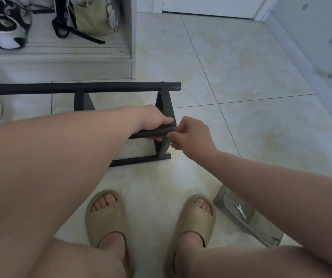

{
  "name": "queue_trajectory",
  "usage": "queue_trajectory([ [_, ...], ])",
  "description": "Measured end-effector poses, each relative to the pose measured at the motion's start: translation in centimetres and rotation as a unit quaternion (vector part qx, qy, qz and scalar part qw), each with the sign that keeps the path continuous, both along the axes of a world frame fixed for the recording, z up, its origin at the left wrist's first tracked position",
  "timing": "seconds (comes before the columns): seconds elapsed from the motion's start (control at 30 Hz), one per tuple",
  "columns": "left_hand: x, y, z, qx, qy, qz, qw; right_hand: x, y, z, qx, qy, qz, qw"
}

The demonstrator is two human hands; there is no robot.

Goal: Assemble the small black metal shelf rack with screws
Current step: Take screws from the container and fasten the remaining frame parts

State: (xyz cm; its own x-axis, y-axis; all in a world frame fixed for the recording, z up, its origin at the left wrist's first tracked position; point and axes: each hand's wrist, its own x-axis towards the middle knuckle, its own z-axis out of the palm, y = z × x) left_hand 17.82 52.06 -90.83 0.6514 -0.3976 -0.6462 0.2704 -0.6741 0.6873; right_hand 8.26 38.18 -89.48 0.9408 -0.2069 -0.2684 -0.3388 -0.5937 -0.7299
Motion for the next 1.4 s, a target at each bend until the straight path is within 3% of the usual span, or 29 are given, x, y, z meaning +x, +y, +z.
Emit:
queue_trajectory([
  [0.73, 0.1, 0.0, -0.5, 0.007, -0.006, -0.002, 1.000, 0.1, -0.1, 0.7, -0.177, -0.004, 0.145, 0.973],
  [1.03, 0.0, 0.0, -0.5, 0.002, -0.009, -0.002, 1.000, 0.8, 0.5, 1.3, -0.342, 0.056, 0.188, 0.919],
  [1.17, -0.1, 0.1, -0.4, -0.009, -0.020, -0.012, 1.000, 0.7, 0.2, 1.7, -0.328, 0.034, 0.172, 0.928],
  [1.4, 0.0, 0.4, -0.4, -0.015, -0.024, -0.011, 1.000, 0.8, 0.3, 1.6, -0.382, 0.008, 0.241, 0.892],
])
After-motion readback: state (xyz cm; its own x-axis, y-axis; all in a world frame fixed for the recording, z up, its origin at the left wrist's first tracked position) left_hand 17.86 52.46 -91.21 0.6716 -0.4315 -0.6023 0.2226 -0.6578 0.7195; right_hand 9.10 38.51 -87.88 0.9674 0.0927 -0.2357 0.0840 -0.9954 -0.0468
